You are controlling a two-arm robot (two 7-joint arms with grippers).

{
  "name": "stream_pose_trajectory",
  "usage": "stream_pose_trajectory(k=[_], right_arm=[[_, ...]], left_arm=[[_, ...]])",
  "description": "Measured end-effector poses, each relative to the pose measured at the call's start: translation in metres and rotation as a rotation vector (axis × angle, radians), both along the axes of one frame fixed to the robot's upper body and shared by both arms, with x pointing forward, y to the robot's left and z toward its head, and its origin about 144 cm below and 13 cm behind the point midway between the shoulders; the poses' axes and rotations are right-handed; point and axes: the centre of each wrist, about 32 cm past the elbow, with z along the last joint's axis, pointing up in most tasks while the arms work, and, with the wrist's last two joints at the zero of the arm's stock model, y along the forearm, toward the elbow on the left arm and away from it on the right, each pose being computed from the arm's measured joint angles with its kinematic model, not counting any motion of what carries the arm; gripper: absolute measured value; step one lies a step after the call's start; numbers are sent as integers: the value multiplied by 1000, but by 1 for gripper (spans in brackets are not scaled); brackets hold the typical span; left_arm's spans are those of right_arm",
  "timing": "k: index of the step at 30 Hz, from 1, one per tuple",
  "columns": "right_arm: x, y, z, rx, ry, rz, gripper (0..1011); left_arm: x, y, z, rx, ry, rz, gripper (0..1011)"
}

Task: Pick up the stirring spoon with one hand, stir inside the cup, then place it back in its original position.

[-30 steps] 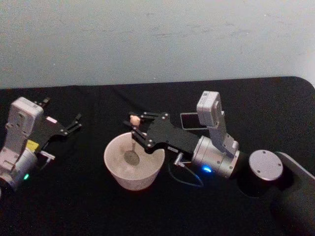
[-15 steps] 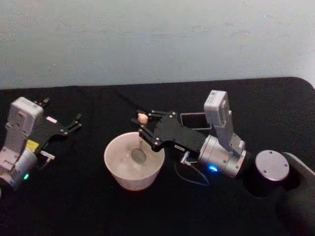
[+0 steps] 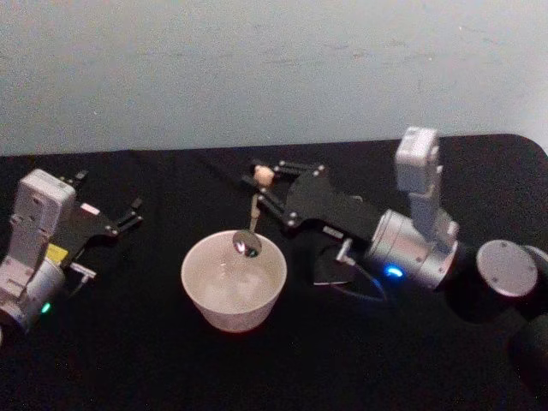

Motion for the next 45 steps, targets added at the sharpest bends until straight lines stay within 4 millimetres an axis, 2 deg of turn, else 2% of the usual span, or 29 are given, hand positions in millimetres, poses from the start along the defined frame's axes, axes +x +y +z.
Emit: stream_pose_trajectory(k=[12,21,30,45], right_arm=[[-6,-33,39,31,-86,-5,213],[-10,-62,54,38,-130,-79,213],[-18,-79,53,29,-117,-144,213],[-24,-86,41,0,-59,-185,213]], left_arm=[[0,0,0,0,0,0,1001],[0,0,0,0,0,0,1001],[0,0,0,0,0,0,1001],[0,0,0,0,0,0,1001]])
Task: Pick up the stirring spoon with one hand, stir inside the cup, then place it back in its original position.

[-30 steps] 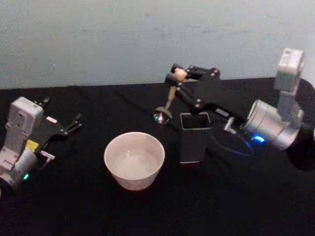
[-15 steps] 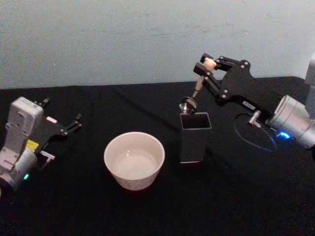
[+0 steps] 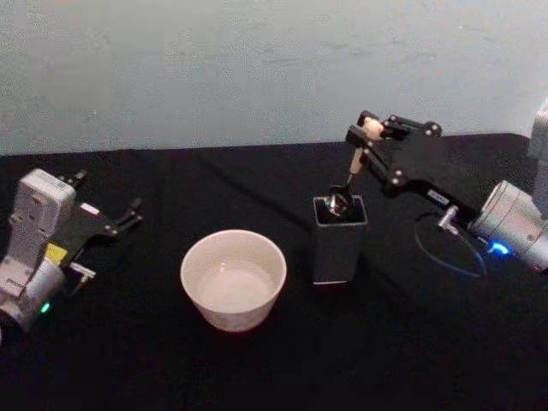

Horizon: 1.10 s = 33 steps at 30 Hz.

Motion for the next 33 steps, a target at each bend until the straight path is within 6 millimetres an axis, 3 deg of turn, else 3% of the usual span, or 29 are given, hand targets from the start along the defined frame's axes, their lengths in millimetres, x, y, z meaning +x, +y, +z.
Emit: stream_pose_trajectory(k=[14,33], right_arm=[[3,9,-17,-4,95,-43,213],[-9,29,-41,14,254,-168,213]], left_arm=[[0,0,0,0,0,0,1001],[0,0,0,0,0,0,1001]])
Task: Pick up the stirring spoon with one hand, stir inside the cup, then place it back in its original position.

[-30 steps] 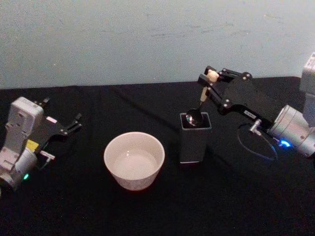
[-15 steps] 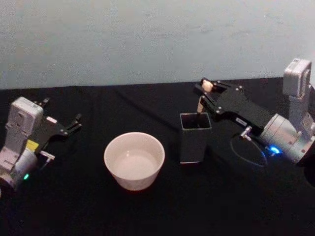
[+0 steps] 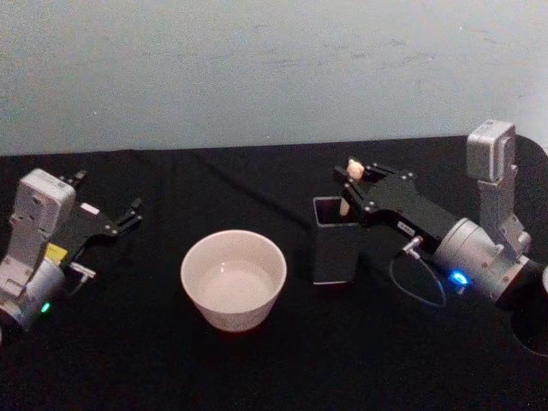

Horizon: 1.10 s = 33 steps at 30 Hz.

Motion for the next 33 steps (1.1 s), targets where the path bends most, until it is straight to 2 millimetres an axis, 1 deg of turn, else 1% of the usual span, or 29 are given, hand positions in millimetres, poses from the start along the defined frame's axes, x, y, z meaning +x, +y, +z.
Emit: stream_pose_trajectory(k=[17,32,33], right_arm=[[-2,3,-13,-21,40,-4,213],[-2,2,-13,-24,40,-7,213],[-2,2,-13,-23,40,-7,228]], left_arm=[[0,0,0,0,0,0,1002],[0,0,0,0,0,0,1001],[0,0,0,0,0,0,1001]])
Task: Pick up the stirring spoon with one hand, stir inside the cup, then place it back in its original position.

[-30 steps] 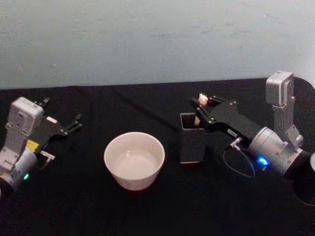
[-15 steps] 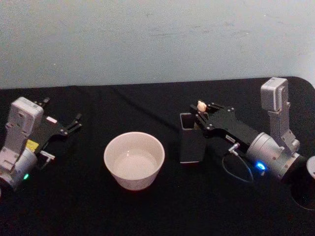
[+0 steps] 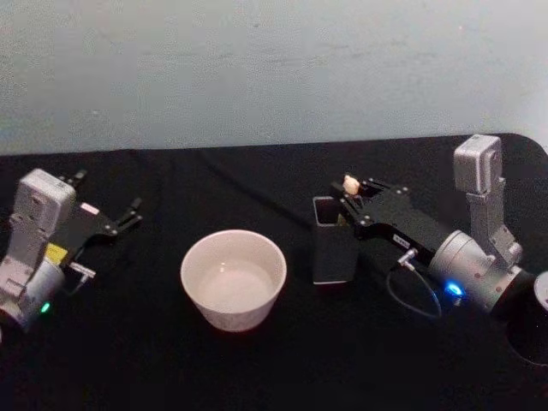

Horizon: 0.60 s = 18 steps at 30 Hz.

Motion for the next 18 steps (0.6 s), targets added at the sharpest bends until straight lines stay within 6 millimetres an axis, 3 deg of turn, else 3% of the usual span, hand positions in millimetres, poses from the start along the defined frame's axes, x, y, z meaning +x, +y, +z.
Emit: stream_pose_trajectory(k=[18], right_arm=[[0,0,1,2,-2,2,791]], left_arm=[[0,0,0,0,0,0,1001]])
